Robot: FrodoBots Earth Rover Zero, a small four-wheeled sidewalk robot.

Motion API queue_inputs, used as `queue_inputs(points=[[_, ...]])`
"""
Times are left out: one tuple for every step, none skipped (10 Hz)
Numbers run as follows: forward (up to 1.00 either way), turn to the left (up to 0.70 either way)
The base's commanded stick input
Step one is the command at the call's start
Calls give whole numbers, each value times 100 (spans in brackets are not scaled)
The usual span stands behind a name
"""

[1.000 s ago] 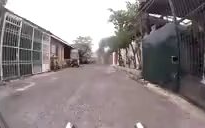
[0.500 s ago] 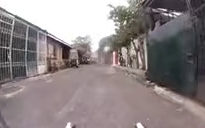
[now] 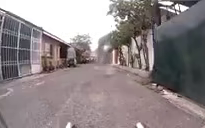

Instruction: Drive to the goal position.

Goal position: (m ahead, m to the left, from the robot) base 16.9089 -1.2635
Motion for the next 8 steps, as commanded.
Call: queue_inputs(points=[[91, 0], [100, 0], [100, 7], [100, 40], [100, 40], [100, 40], [100, 22], [100, 4]])
